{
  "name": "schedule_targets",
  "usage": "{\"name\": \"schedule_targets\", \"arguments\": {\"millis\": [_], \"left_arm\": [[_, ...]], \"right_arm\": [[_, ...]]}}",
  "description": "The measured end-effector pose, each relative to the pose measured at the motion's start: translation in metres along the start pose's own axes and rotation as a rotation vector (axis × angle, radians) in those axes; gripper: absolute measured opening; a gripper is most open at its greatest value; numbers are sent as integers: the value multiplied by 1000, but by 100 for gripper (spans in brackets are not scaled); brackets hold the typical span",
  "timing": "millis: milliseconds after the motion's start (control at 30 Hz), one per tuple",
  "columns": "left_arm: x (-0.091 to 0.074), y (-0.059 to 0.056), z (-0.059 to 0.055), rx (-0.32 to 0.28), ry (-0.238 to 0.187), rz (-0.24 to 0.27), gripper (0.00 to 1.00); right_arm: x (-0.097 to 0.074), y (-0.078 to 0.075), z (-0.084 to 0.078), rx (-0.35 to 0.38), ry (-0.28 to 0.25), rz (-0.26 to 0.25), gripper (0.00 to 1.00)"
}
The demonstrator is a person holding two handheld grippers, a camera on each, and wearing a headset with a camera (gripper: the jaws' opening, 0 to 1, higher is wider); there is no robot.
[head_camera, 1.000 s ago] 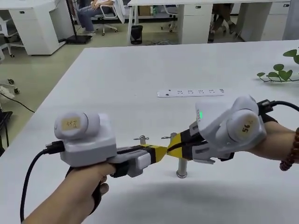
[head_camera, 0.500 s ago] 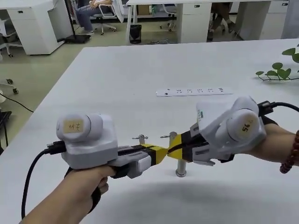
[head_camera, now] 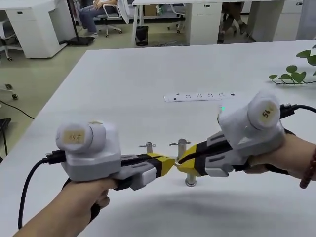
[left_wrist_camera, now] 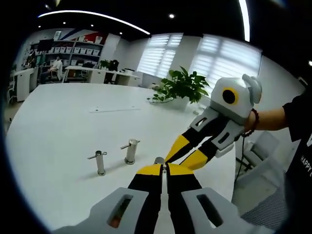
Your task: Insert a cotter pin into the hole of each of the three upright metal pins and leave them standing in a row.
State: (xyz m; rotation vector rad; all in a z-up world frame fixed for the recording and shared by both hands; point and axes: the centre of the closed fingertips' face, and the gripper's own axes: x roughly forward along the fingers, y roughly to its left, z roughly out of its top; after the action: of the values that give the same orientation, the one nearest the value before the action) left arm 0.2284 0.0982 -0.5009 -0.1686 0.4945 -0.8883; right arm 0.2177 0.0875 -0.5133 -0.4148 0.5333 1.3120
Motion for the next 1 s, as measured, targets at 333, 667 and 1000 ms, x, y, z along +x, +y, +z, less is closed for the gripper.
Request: {"name": "schedule_targets", "arguments": {"millis": [333, 667, 1000], "left_arm": [[-10, -2, -2, 54, -35, -59, 0], [-21, -10, 3, 62, -89, -131, 0], [-24, -25, 5, 41, -121, -206, 0]], "right_arm": [[-2, 10, 5, 223, -88, 95, 10], [-5, 18, 3, 331, -137, 161, 13], [-7, 33, 7, 326, -148, 228, 10]]}}
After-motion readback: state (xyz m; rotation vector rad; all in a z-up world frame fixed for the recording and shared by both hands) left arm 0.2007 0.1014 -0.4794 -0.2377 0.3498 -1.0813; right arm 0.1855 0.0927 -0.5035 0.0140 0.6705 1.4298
